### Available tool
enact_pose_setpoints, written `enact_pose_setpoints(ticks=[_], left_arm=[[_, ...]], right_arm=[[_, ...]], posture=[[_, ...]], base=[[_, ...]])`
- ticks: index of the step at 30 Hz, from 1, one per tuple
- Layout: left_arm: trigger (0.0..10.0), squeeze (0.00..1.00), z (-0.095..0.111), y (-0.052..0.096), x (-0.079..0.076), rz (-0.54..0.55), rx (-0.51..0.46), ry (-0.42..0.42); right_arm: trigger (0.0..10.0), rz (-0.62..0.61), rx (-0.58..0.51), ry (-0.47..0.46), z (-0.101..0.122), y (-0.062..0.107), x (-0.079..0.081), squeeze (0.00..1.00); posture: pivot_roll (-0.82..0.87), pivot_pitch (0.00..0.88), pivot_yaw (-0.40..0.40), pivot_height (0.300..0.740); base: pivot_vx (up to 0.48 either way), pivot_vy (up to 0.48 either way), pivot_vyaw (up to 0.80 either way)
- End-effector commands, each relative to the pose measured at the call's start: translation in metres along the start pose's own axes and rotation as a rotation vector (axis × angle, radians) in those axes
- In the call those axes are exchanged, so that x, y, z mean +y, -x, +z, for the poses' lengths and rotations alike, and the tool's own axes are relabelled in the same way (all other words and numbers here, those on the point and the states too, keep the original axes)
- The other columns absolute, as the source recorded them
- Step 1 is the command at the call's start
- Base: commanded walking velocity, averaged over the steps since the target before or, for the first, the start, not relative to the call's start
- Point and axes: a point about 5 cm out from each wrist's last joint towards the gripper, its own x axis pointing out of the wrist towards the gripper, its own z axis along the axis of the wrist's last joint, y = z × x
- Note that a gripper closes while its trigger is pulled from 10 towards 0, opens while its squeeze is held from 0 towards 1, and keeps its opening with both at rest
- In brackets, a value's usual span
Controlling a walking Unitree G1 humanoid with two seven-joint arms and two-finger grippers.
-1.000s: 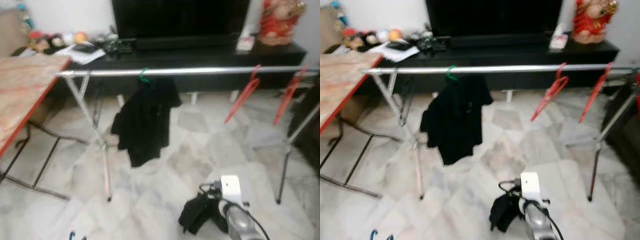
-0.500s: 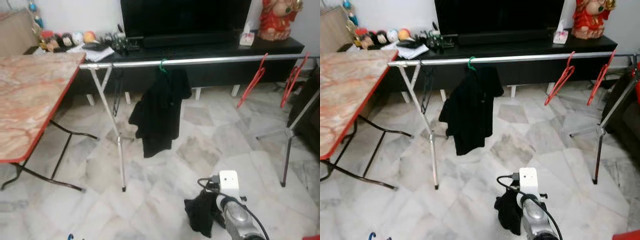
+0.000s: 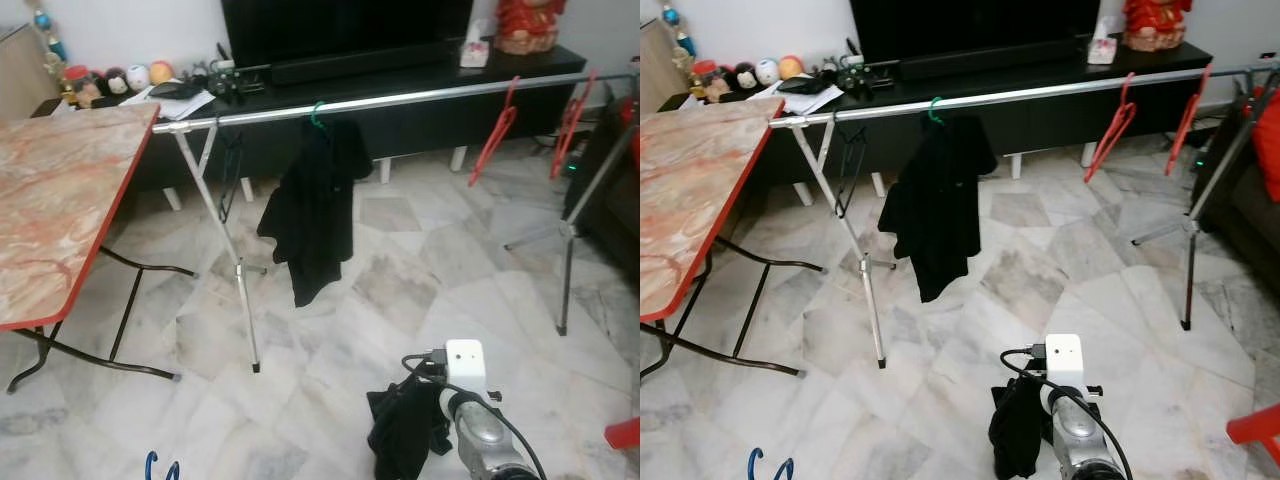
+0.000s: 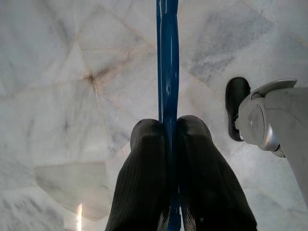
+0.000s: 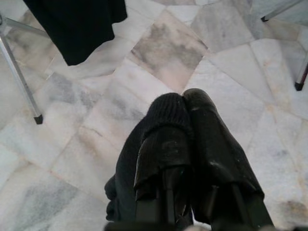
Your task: Hang hanger
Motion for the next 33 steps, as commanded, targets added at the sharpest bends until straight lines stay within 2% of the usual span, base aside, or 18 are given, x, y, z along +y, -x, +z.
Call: enact_pose_setpoints(ticks=[1,4,5,6,7,8,11,13,15,20,22,23,24,26,29,30,32,33], left_arm=[[10.0,0.0,0.004,0.0,0.008,0.026,-0.018,-0.011],[10.0,0.0,0.004,0.0,0.007,0.026,-0.018,-0.011],[10.0,0.0,0.051,-0.002,0.022,0.06,-0.221,-0.047],[10.0,0.0,0.07,-0.001,0.026,0.071,-0.306,-0.061],[10.0,0.0,0.07,-0.001,0.026,0.071,-0.306,-0.061],[10.0,0.0,0.081,0.0,0.029,0.076,-0.355,-0.069],[10.0,0.0,0.132,0.013,0.034,0.06,-0.592,-0.103],[10.0,0.0,0.156,0.023,0.03,0.042,-0.7,-0.127],[10.0,0.0,0.166,0.028,0.02,0.011,-0.747,-0.151],[10.0,0.0,0.183,0.04,-0.008,-0.159,-0.82,-0.237],[10.0,0.0,0.188,0.047,-0.014,-0.205,-0.835,-0.276],[10.0,0.0,0.19,0.05,-0.016,-0.225,-0.832,-0.298],[10.0,0.0,0.195,0.057,-0.021,-0.281,-0.829,-0.35],[10.0,0.0,0.199,0.066,-0.031,-0.376,-0.824,-0.412],[10.0,0.0,0.202,0.075,-0.044,-0.483,-0.79,-0.512],[10.0,0.0,0.202,0.075,-0.044,-0.483,-0.79,-0.512],[10.0,0.0,0.202,0.084,-0.057,-0.593,-0.723,-0.614],[10.0,0.0,0.202,0.084,-0.057,-0.593,-0.723,-0.614]], right_arm=[[10.0,0.015,-0.054,-0.012,0.013,-0.004,0.006,0.0],[10.0,0.015,-0.054,-0.012,0.013,-0.004,0.006,0.0],[10.0,0.047,-0.123,0.045,0.038,-0.011,0.006,0.0],[10.0,0.059,-0.148,0.072,0.047,-0.014,0.006,0.0],[10.0,0.059,-0.148,0.072,0.047,-0.014,0.006,0.0],[10.0,0.065,-0.163,0.089,0.053,-0.015,0.006,0.0],[10.0,0.083,-0.184,0.188,0.069,-0.019,0.006,0.0],[10.0,0.094,-0.208,0.243,0.081,-0.022,0.009,0.0],[10.0,0.109,-0.23,0.267,0.089,-0.023,0.012,0.0],[10.0,0.139,-0.199,0.311,0.097,-0.026,0.019,0.0],[10.0,0.162,-0.17,0.347,0.097,-0.027,0.022,0.0],[10.0,0.193,-0.159,0.371,0.097,-0.027,0.025,0.0],[10.0,0.272,-0.149,0.452,0.097,-0.027,0.033,0.0],[10.0,0.306,-0.153,0.53,0.101,-0.026,0.038,0.0],[10.0,0.292,-0.158,0.572,0.108,-0.028,0.04,0.0],[10.0,0.292,-0.158,0.572,0.108,-0.028,0.04,0.0],[10.0,0.279,-0.167,0.618,0.116,-0.029,0.042,0.0],[10.0,0.279,-0.167,0.618,0.116,-0.029,0.042,0.0]], posture=[[-0.13,0.0,0.095,0.74],[-0.13,0.0,0.095,0.74],[-0.14,0.0,0.1,0.74],[-0.14,0.0,0.099,0.74],[-0.14,0.0,0.099,0.74],[-0.14,0.0,0.099,0.74],[-0.13,0.0,0.096,0.74],[-0.13,0.0,0.095,0.74],[-0.13,0.0,0.094,0.74],[-0.13,0.0,0.09,0.74],[-0.13,0.0,0.087,0.74],[-0.13,0.0,0.087,0.74],[-0.13,0.0,0.083,0.74],[-0.12,0.0,0.078,0.74],[-0.13,0.0,0.077,0.74],[-0.13,0.0,0.077,0.74],[-0.13,0.0,0.077,0.74],[-0.13,0.0,0.077,0.74]], base=[[0.0,0.0,0.0],[0.0,0.0,0.0],[0.0,0.0,0.0],[0.0,0.0,0.0],[0.0,0.0,0.0],[0.0,0.0,0.0],[0.0,0.0,0.0],[0.0,0.0,0.0],[0.0,0.0,0.0],[0.0,0.0,0.0],[0.0,0.0,0.0],[0.0,0.0,0.0],[0.0,0.0,0.0],[0.0,0.0,0.0],[0.0,0.0,0.0],[0.0,0.0,0.0],[0.0,0.0,0.0],[0.0,0.0,0.0]])
